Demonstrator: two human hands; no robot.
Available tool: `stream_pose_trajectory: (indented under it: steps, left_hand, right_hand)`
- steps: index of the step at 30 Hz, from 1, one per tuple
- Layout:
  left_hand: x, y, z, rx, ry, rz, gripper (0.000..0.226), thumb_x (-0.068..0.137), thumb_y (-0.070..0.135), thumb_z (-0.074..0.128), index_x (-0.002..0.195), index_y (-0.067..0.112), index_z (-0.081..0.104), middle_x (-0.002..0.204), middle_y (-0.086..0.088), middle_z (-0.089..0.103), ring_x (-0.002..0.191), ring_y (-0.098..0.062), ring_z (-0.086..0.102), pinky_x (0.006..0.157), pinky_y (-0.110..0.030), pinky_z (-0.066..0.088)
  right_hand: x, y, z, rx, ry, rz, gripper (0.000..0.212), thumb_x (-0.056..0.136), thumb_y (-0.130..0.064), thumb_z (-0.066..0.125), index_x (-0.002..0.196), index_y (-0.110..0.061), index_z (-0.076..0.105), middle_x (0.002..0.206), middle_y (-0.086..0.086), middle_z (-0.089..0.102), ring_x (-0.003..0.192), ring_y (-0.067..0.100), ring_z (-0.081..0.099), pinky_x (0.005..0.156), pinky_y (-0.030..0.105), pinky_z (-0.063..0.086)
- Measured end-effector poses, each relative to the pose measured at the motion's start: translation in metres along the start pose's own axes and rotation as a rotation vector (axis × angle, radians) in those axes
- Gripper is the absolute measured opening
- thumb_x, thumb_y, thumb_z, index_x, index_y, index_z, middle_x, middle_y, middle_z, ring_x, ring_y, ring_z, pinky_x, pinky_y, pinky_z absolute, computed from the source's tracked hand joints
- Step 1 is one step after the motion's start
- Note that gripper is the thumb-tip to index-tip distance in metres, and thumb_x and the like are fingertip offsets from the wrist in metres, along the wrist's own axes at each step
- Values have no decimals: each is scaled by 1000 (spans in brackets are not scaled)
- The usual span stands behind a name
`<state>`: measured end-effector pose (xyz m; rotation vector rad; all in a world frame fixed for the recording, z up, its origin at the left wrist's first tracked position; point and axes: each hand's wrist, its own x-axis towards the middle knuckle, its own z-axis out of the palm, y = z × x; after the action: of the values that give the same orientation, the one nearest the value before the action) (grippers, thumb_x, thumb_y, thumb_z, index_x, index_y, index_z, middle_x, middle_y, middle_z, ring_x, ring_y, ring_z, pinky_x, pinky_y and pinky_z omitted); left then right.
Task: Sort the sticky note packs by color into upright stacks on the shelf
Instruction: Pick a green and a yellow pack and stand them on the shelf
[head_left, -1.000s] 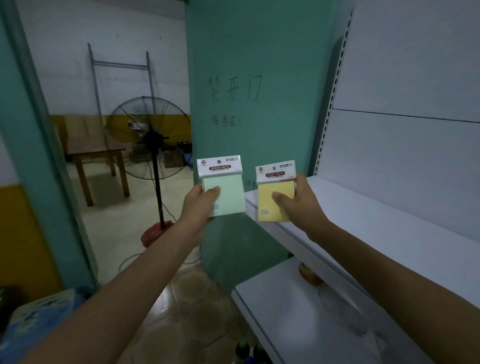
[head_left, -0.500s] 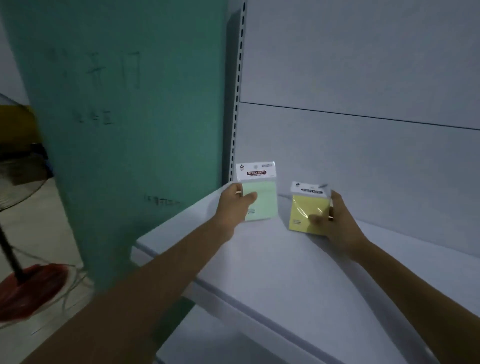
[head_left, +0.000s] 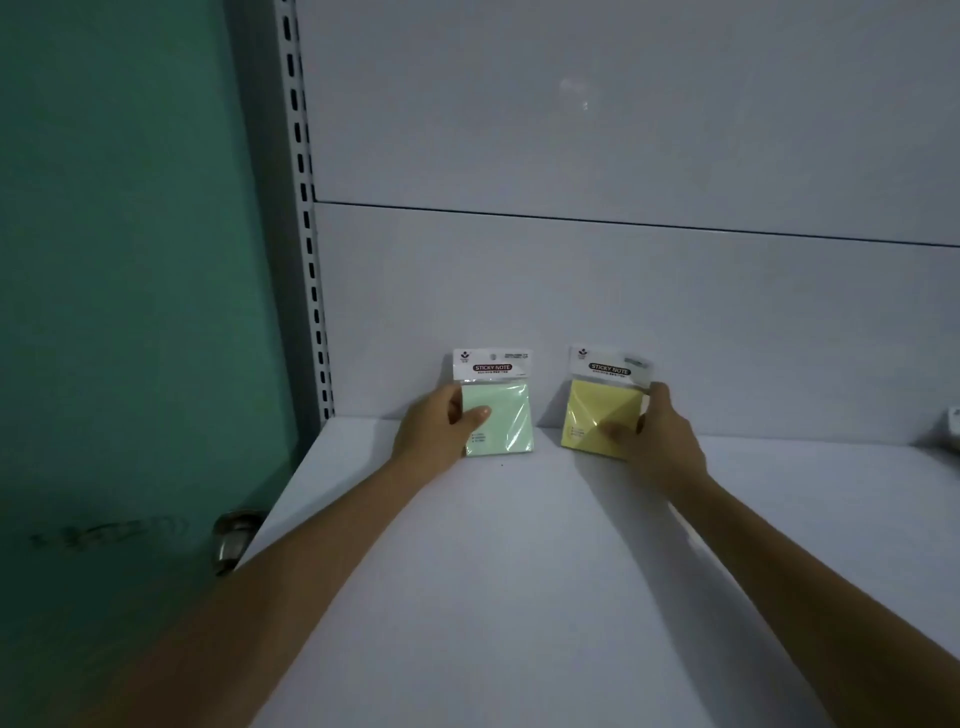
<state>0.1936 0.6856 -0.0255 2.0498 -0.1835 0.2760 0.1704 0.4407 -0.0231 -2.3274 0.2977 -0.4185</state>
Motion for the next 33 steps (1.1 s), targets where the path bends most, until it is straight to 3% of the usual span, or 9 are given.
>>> stream_pose_trajectory:
  steps: [5,12,18,24,27,33]
  left_hand:
    - [14,-17,2,-96,86,5,20,85,26,65,101,14,59,99,-7,69,92,-24,65,85,-46,52]
    - [12,-20,3,-164,143,18,26,82,20,69,99,16,49,96,-3,65,85,-20,64,76,-36,53]
    - [13,-14,2,-204,214,13,34,80,14,70,92,17,38,79,8,56,70,-12,56,70,-29,49]
    - [12,-16,3,-101,206,93,32,84,7,61,67,28,44,69,9,51,63,-8,48,53,-7,38]
    - [12,-16,3,-101,199,97,32,86,5,60,67,29,48,70,10,53,63,-5,48,55,-7,39]
    - [12,-17,1,-131,218,90,34,87,1,55,69,30,50,74,11,55,65,-2,50,56,-7,40]
  right_hand:
    - [-6,12,11,145,107,8,58,78,-42,69,126,-26,40,95,-6,62,87,17,58,73,34,42]
    - [-5,17,14,140,162,-91,54,81,-29,67,127,-23,40,105,-3,63,75,10,58,69,32,44]
    - [-11,4,15,63,139,-96,79,63,-46,79,127,-29,35,105,-8,58,92,16,60,80,37,48]
    - [-5,5,19,-29,129,-69,80,63,-46,79,125,-31,32,105,-3,62,102,25,59,82,38,45]
    - [-3,8,21,-32,127,-71,78,65,-44,78,126,-31,31,101,-6,59,101,24,59,77,35,41]
    - [1,14,22,-30,108,-107,72,73,-39,73,128,-30,27,114,-2,58,102,24,58,79,37,43]
